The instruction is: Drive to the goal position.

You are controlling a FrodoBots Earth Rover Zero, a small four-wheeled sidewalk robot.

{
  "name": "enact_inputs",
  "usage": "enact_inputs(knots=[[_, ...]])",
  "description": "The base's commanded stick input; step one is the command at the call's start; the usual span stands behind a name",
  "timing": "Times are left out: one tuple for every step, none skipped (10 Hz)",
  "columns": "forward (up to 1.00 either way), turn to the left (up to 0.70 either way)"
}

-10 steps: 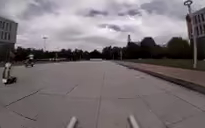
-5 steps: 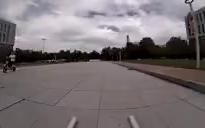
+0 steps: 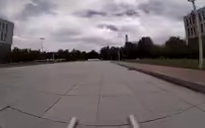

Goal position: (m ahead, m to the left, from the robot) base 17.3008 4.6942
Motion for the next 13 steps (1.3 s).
enact_inputs(knots=[[0.7,0.01],[0.7,0.01],[0.7,0.01],[0.7,0.01],[0.7,0.01],[0.7,0.01],[0.7,0.01],[0.7,0.01],[0.7,0.01],[0.7,0.01],[0.7,0.01],[0.7,0.01],[0.7,0.01]])
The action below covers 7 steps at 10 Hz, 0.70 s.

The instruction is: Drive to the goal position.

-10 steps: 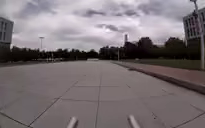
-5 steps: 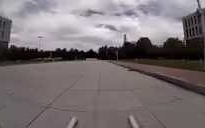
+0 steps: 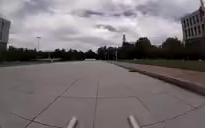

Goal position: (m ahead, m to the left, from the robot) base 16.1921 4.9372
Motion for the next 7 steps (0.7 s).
enact_inputs(knots=[[0.7,0.01],[0.7,0.01],[0.7,0.01],[0.7,0.01],[0.7,0.01],[0.7,0.01],[0.7,0.01]])
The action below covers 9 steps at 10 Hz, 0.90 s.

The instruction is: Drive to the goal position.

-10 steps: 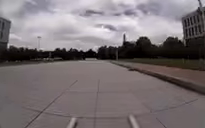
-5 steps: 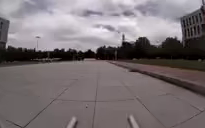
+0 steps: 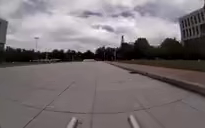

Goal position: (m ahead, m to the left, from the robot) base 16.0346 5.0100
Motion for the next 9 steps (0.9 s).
enact_inputs(knots=[[0.7,0.01],[0.7,0.01],[0.7,0.01],[0.7,0.01],[0.7,0.01],[0.7,0.01],[0.7,0.01],[0.7,0.01],[0.7,0.01]])
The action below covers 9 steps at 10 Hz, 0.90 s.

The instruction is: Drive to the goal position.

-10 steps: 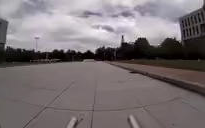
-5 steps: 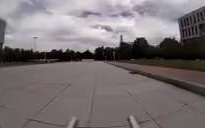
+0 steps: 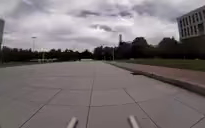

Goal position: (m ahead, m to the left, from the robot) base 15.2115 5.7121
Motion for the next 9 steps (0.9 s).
enact_inputs(knots=[[0.7,0.01],[0.7,0.01],[0.7,0.01],[0.7,0.01],[0.7,0.01],[0.7,0.01],[0.7,0.01],[0.7,0.01],[0.7,0.1]])
